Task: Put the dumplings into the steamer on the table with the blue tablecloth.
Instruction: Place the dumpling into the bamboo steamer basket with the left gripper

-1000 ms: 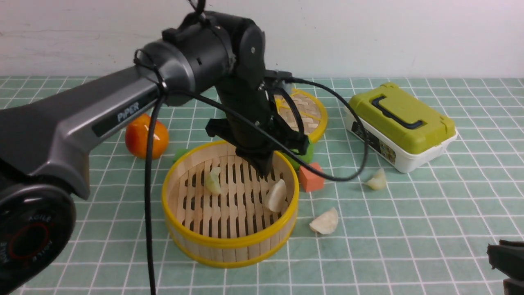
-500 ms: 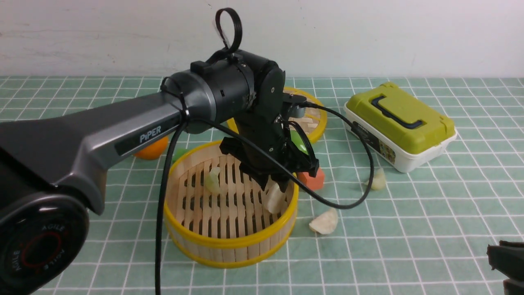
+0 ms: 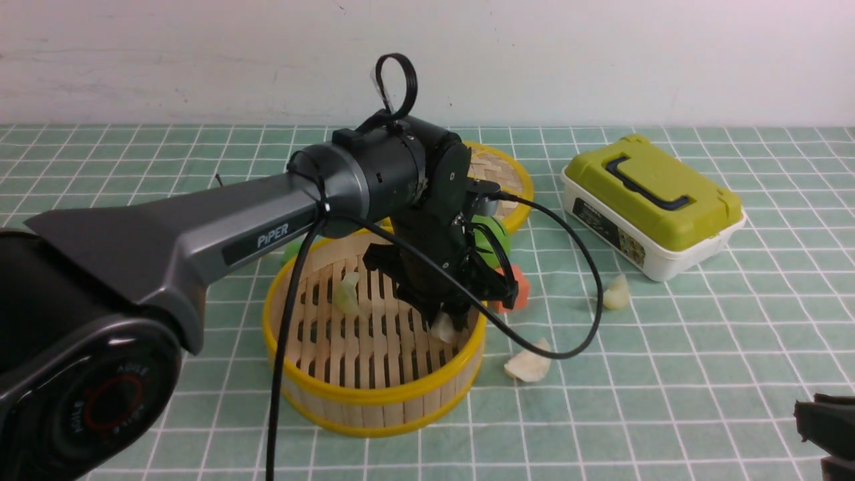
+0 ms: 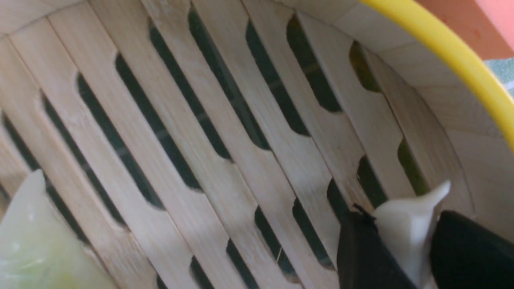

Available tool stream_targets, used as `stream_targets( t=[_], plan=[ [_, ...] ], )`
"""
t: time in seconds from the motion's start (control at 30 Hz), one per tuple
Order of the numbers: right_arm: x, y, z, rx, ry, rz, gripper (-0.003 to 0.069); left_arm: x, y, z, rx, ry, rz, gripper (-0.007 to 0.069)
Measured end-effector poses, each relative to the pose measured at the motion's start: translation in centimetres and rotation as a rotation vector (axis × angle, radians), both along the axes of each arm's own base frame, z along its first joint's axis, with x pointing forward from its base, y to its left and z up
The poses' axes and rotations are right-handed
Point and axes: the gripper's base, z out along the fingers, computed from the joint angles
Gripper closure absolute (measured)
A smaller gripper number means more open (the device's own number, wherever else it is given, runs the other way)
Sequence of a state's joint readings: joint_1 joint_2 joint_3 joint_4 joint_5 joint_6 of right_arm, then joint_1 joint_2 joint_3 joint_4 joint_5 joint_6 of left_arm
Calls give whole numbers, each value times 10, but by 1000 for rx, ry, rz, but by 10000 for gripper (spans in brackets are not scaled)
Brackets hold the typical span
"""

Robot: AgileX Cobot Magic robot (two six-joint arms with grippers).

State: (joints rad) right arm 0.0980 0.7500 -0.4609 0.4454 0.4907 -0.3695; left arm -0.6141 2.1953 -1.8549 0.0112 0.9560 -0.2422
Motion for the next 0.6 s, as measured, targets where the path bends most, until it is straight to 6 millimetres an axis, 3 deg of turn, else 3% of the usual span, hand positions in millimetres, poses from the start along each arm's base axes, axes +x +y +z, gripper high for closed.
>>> stream_targets(
  t=[0.17,0.23,0.33,0.43,0.6],
  plan=[
    [0,0,0,4,0,-1,530,6,6,20,3,-72,33,410],
    [0,0,0,8,1,-2,530,12,18,33,-17,-96,84,410],
    [0,0,0,8,1,-2,530,22,34,37,-41,-94,150,410],
    [0,0,0,8,1,-2,530,31,48,31,-89,-45,221,410],
    [1,0,1,12,-9,-7,530,34,48,17,-124,19,308,410]
  ],
)
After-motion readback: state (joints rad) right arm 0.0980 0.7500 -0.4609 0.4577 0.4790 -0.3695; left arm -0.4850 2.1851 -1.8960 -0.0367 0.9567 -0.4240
